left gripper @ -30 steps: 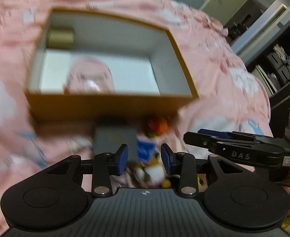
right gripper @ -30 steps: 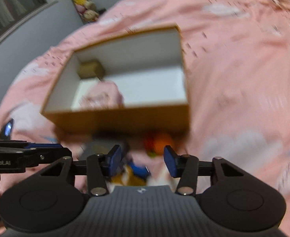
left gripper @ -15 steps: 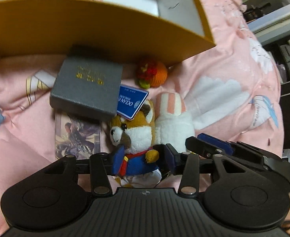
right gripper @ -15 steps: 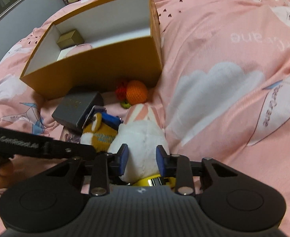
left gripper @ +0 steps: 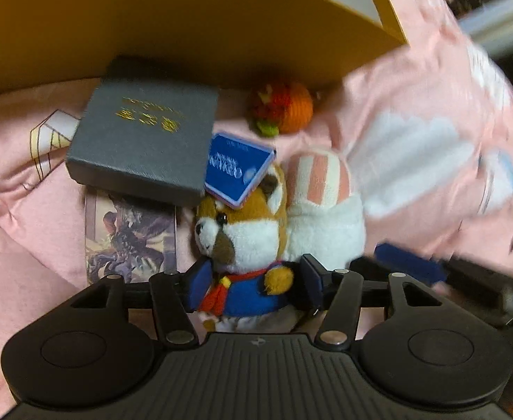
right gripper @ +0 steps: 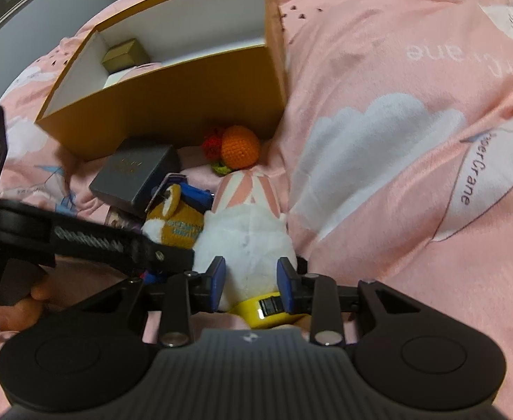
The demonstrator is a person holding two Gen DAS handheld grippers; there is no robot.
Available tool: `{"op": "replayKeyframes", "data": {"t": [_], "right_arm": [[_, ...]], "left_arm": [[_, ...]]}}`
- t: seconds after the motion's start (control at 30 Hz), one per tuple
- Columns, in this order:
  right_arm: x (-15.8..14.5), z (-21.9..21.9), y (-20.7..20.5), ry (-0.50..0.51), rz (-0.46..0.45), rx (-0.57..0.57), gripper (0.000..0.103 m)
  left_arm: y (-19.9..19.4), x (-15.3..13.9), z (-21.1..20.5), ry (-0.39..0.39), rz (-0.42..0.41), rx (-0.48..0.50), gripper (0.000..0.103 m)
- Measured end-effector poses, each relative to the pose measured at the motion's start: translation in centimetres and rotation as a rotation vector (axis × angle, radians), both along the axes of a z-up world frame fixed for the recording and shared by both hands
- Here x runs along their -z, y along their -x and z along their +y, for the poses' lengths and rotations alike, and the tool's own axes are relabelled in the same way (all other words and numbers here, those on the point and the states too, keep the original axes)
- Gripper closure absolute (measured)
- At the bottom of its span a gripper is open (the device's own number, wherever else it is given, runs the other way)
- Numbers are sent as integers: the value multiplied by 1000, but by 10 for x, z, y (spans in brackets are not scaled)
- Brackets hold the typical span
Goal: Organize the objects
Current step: 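Grasp the raccoon plush with left while right grasps the white striped-hat plush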
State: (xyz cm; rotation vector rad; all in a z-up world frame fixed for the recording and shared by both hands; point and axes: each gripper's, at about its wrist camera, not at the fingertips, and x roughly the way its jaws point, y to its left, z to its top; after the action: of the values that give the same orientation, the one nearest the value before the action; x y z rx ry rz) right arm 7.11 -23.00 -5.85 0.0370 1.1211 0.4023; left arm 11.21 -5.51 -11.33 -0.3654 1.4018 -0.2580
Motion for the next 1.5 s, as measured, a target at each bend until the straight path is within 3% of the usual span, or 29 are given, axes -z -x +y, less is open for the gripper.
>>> {"op": "replayKeyframes", "data": {"t": [0.07, 0.2, 0.3, 0.43, 0.7, 0.8, 0.9, 0.97, 1.07, 1.33, 1.5], "right_arm": [[-1, 6, 4, 8, -5, -36, 69], [2, 14, 8, 30, 2, -78, 69], [3, 13, 8, 41, 4, -71, 64], [-2, 17, 12, 44, -18, -93, 60], [-1, 44, 20, 106, -47, -208, 54], [3, 53, 17, 128, -57, -232, 47], [7, 62, 13, 163, -75, -246, 36], [12, 68, 9, 204, -89, -248, 27], [23, 77, 7, 287, -108, -260, 22], [33, 75, -2, 327, -93, -240, 20], [29, 52, -11, 223, -44, -168, 26]], "left_arm": [[2, 4, -2, -9, 19, 33, 38], [-1, 14, 4, 16, 36, -1, 38], [0, 16, 7, 41, 37, -21, 48], [7, 7, 14, 58, 21, -38, 59], [30, -23, 45, 79, -60, -107, 64], [31, -33, 55, 67, -91, -135, 64], [25, -25, 59, 84, -83, -164, 64], [25, -25, 59, 95, -80, -169, 64], [24, -26, 57, 98, -89, -168, 64], [28, -27, 62, 101, -96, -152, 64], [26, -25, 54, 96, -102, -124, 64]]}}
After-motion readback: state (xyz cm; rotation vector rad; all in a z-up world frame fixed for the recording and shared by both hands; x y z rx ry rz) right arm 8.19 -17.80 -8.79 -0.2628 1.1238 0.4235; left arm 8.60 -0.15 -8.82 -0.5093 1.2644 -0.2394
